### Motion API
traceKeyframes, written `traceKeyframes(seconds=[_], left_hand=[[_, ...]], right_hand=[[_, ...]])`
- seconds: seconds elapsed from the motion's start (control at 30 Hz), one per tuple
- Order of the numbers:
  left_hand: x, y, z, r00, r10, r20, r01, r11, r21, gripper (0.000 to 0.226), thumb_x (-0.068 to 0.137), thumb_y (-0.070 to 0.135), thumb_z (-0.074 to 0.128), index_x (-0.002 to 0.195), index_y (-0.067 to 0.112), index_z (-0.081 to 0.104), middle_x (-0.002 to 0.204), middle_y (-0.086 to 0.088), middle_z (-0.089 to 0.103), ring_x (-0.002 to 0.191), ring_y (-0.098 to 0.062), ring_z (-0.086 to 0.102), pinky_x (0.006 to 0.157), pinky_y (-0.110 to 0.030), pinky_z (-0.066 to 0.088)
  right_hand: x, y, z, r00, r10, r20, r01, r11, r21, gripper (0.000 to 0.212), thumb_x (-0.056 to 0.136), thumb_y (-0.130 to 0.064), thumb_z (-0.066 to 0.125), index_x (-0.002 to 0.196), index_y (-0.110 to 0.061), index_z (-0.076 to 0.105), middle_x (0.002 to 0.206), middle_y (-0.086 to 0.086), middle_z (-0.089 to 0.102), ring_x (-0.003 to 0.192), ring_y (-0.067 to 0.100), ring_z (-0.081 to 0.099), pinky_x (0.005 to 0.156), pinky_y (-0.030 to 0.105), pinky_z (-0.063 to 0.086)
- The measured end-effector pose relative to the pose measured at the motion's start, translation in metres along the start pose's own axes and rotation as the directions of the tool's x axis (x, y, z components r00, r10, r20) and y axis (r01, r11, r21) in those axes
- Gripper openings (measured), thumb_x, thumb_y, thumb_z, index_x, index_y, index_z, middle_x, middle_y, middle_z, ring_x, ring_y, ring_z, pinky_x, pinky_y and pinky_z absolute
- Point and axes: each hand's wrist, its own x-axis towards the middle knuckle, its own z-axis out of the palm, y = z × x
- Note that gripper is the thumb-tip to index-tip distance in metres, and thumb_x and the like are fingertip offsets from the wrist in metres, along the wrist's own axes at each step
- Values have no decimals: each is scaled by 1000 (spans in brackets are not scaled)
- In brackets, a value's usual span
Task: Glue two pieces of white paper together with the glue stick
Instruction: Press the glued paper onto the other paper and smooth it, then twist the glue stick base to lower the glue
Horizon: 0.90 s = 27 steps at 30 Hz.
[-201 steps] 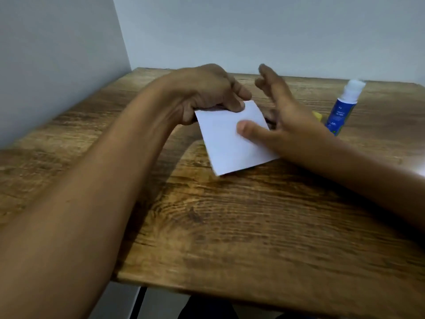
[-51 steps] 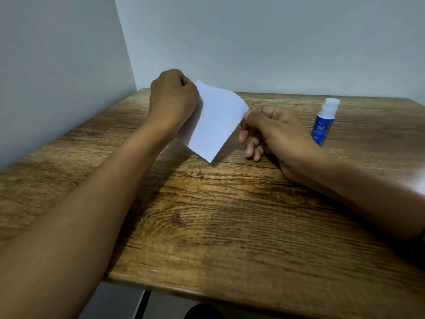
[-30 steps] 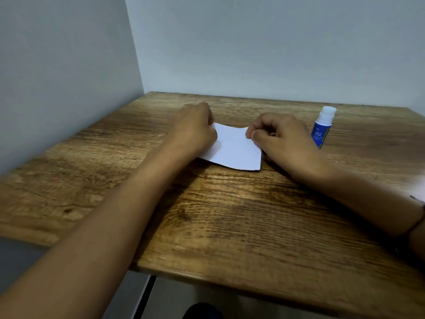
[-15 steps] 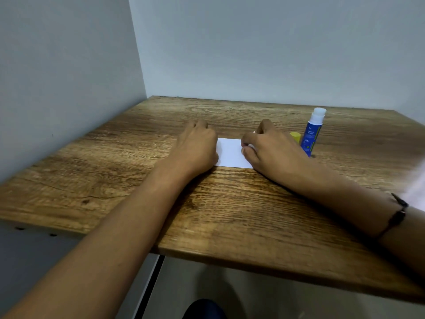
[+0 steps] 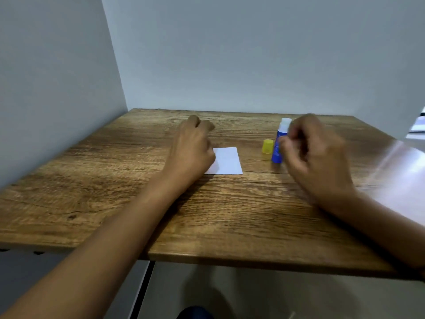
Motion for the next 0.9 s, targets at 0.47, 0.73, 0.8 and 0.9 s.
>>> traceKeyframes(seconds=[0.47, 0.73, 0.8, 0.9], left_hand=[[34, 74, 53, 971, 18, 239, 118, 833, -540, 18, 85, 21, 57, 95, 8, 64, 91, -16, 70, 77, -26, 61, 73, -33, 47], [59, 49, 41, 962, -18, 273, 239, 538, -808, 13, 88, 9, 51, 92, 0, 60, 69, -5, 52, 42, 3, 47, 45, -8, 36], [59, 47, 43, 954, -3, 299, 255, 527, -810, 15, 88, 8, 51, 93, -3, 61, 66, -4, 53, 41, 3, 46, 43, -7, 34], [60, 42, 44, 946, -16, 324, 286, 512, -810, 18, 89, 11, 50, 90, -3, 61, 59, -4, 55, 40, -6, 45, 44, -12, 35]], right_hand=[[15, 46, 25, 937, 177, 300, -153, 983, -99, 19, 89, -18, 51, 100, -7, 62, 95, 14, 63, 85, 25, 53, 70, 29, 30], [36, 44, 57, 870, 240, 430, -442, 768, 464, 17, 92, -22, 49, 83, -12, 59, 48, -9, 55, 38, 4, 41, 42, 16, 30], [37, 48, 58, 770, 260, 582, -619, 526, 583, 20, 93, -18, 45, 80, -8, 58, 52, 9, 53, 35, 12, 37, 35, 18, 25], [39, 51, 58, 668, 173, 723, -738, 279, 615, 17, 92, -6, 43, 84, -8, 58, 74, 11, 62, 38, 14, 43, 34, 18, 29]])
